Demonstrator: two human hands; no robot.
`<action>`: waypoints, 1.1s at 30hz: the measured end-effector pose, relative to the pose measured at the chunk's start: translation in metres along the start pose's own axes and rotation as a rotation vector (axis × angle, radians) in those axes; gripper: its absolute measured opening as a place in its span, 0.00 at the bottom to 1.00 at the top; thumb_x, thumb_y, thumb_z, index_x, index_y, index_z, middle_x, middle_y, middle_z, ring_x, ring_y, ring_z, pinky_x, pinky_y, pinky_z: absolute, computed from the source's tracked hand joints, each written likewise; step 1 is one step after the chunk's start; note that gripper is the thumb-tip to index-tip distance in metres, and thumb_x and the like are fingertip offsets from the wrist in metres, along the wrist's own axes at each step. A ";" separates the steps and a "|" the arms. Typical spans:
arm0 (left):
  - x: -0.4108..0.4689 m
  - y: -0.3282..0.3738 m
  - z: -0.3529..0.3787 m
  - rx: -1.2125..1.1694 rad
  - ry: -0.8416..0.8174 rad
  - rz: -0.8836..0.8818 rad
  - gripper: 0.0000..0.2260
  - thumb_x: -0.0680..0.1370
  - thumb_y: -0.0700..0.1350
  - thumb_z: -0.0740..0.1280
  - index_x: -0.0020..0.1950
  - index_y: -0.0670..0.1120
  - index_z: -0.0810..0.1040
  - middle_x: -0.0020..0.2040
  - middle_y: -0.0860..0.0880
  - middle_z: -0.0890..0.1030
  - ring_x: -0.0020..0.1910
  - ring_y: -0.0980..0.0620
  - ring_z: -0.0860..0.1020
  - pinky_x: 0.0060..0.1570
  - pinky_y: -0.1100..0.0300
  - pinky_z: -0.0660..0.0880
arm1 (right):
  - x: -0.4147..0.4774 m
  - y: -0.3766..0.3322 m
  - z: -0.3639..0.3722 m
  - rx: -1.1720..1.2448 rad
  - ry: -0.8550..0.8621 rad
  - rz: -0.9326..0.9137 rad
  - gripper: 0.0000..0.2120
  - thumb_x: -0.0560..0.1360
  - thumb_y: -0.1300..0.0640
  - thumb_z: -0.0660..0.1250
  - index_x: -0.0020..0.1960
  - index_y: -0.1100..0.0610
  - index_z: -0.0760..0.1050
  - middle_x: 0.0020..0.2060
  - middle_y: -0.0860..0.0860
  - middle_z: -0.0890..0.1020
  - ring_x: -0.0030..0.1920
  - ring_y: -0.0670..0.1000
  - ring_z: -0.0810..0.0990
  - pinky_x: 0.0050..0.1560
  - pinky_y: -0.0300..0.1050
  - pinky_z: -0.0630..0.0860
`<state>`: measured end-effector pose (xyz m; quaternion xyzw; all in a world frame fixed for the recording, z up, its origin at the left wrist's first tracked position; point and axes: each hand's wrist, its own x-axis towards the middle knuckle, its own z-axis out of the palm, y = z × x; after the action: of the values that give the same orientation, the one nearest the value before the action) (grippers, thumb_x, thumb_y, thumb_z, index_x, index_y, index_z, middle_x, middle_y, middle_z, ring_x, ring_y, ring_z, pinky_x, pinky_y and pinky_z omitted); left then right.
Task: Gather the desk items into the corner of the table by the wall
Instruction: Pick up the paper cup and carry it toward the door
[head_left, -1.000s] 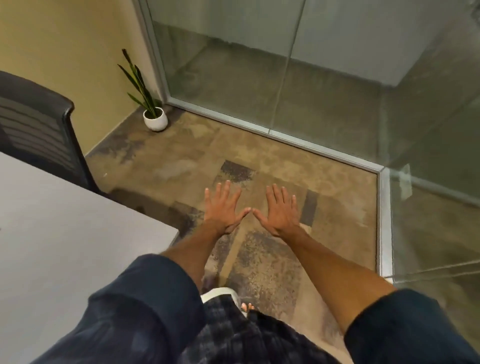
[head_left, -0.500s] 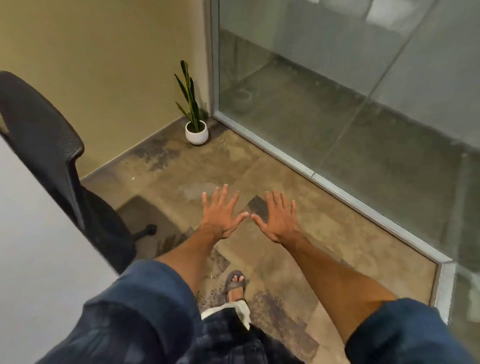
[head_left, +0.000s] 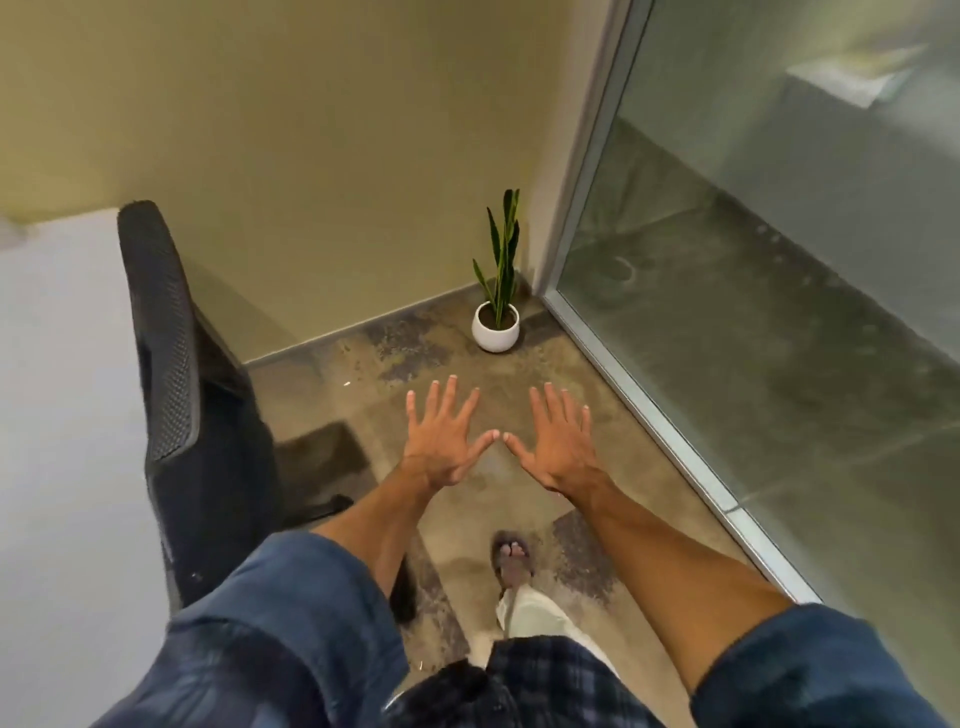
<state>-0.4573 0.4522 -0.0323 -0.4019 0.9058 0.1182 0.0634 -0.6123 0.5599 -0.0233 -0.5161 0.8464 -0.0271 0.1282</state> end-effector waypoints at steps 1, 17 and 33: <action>0.016 -0.005 -0.005 0.002 0.001 -0.027 0.35 0.76 0.71 0.40 0.79 0.56 0.44 0.80 0.45 0.41 0.78 0.41 0.41 0.70 0.38 0.33 | 0.023 0.000 -0.003 -0.008 -0.005 -0.025 0.41 0.75 0.30 0.49 0.79 0.53 0.46 0.79 0.53 0.48 0.79 0.57 0.45 0.76 0.61 0.44; 0.210 -0.110 -0.089 -0.104 0.000 -0.466 0.34 0.77 0.69 0.42 0.79 0.55 0.42 0.79 0.45 0.39 0.78 0.42 0.39 0.73 0.37 0.35 | 0.335 -0.078 -0.062 -0.106 -0.086 -0.456 0.41 0.76 0.31 0.50 0.80 0.53 0.45 0.79 0.53 0.46 0.79 0.56 0.44 0.77 0.60 0.43; 0.300 -0.333 -0.150 -0.157 0.087 -0.784 0.33 0.77 0.70 0.40 0.78 0.56 0.40 0.79 0.45 0.38 0.78 0.42 0.39 0.73 0.36 0.39 | 0.534 -0.299 -0.060 -0.162 -0.196 -0.764 0.41 0.76 0.30 0.48 0.80 0.51 0.41 0.79 0.53 0.41 0.79 0.55 0.38 0.77 0.59 0.36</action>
<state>-0.4131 -0.0179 -0.0050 -0.7252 0.6739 0.1370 0.0342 -0.6000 -0.0546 -0.0132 -0.8021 0.5769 0.0434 0.1481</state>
